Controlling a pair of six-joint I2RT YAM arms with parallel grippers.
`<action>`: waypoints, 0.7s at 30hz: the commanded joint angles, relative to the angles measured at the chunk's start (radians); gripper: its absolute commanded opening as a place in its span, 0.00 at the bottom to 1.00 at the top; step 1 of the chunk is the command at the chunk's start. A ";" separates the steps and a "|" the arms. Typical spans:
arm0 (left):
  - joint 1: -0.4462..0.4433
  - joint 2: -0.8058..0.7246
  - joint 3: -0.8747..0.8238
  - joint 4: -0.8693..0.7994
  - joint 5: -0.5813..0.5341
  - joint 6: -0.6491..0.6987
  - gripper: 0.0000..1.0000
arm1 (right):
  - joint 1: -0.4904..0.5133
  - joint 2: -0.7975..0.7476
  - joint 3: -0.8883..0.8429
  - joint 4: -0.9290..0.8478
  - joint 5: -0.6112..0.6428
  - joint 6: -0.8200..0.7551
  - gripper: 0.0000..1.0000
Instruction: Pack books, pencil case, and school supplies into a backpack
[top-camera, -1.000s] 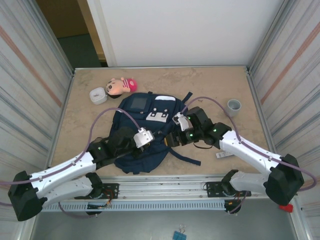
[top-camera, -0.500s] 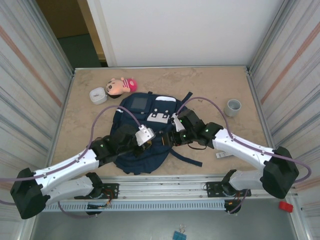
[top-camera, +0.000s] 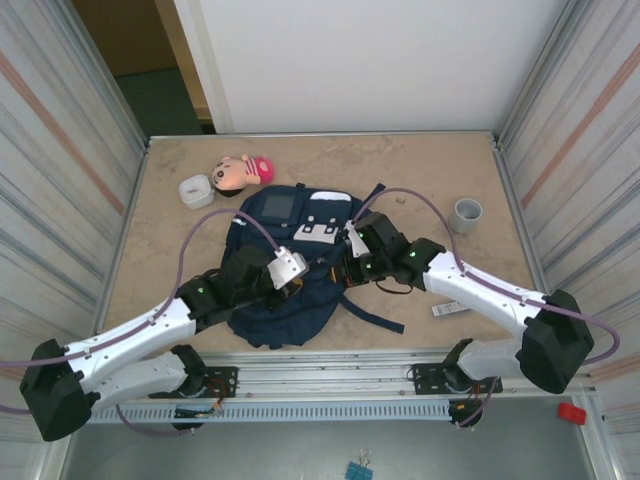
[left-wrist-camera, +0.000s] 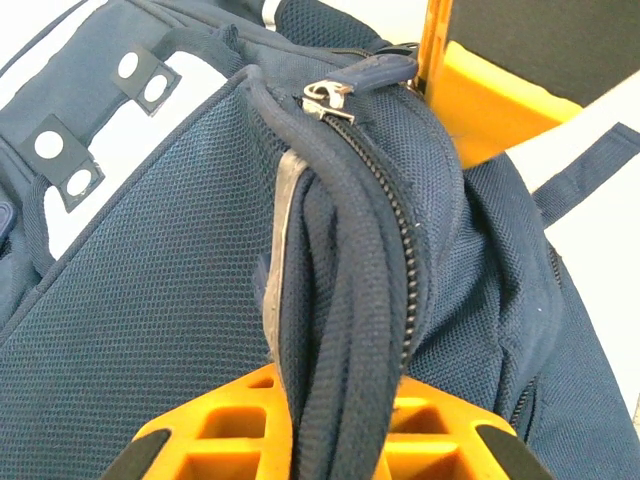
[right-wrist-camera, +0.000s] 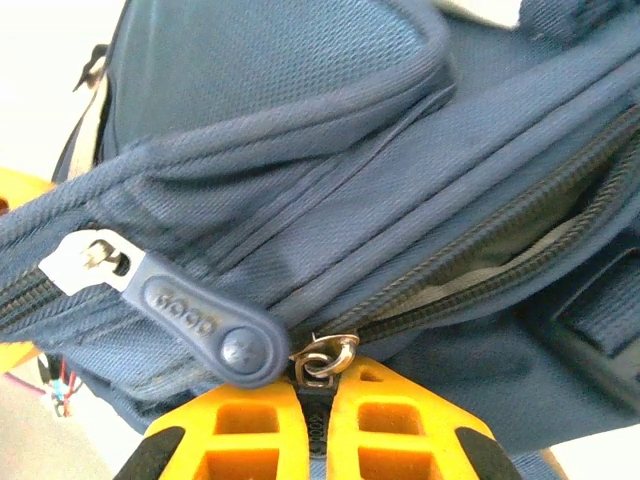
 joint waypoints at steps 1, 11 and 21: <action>0.007 -0.025 0.059 0.019 0.050 -0.003 0.00 | -0.116 0.012 0.030 -0.074 0.127 -0.029 0.00; 0.003 -0.032 0.084 -0.074 0.108 0.048 0.00 | -0.365 0.208 0.163 -0.099 0.115 -0.173 0.00; -0.004 -0.029 0.092 -0.106 0.089 0.044 0.05 | -0.446 0.278 0.239 -0.035 -0.071 -0.231 0.02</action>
